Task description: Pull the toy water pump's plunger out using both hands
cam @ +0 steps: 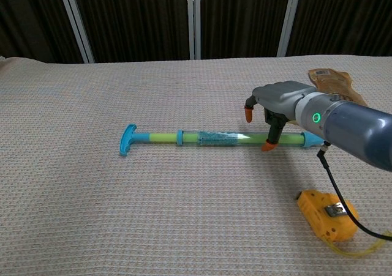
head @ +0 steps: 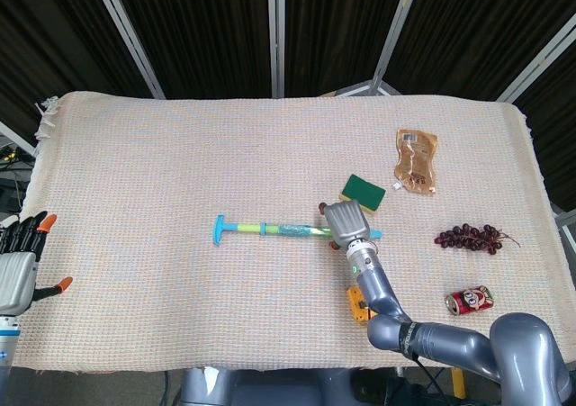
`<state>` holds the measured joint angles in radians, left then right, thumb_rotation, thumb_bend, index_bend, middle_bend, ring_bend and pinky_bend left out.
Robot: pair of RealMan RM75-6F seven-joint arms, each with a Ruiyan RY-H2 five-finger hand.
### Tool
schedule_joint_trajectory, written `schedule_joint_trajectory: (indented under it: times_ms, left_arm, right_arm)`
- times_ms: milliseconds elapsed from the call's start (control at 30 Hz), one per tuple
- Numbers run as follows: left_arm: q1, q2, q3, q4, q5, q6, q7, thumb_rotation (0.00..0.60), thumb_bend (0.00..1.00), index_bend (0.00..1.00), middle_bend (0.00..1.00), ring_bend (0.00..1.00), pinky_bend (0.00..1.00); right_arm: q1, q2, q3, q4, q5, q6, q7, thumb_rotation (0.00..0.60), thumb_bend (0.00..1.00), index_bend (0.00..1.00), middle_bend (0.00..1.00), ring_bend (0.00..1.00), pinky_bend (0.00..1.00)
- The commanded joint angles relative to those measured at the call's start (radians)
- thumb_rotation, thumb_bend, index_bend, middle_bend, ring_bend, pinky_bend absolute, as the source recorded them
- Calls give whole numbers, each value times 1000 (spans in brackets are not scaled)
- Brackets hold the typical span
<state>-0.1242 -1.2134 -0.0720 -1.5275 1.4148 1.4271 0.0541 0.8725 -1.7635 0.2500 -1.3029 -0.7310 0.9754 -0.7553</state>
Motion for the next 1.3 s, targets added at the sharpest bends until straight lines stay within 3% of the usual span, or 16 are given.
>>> schedule_joint_trajectory:
  times_ms: [33,867,1100,1300]
  left_arm:
    - [-1,0,0,0,-1,-2,2,600,0,0,0,0,0]
    - [-5,-5,1,2,-11,-13,10,600,0,0,0,0,0]
    - [-10,-7,2,1,-15,-23,14,600,0,0,0,0,0]
    - [-20,-9,-1,2,-17,-37,19,600,0,0,0,0,0]
  right_arm:
    - [3,-11,-4,13,3,7,-1,600,68,423,1000,1000,1000]
    - [-29,-15,-22,55,61,8,25,600,99,477,1000,1000,1000]
    - [-31,-11,-20,48,57,3,40,600,238,639,1000,1000,1000]
    - [-30,-1,-20,24,47,16,36,600,372,680,1000,1000,1000]
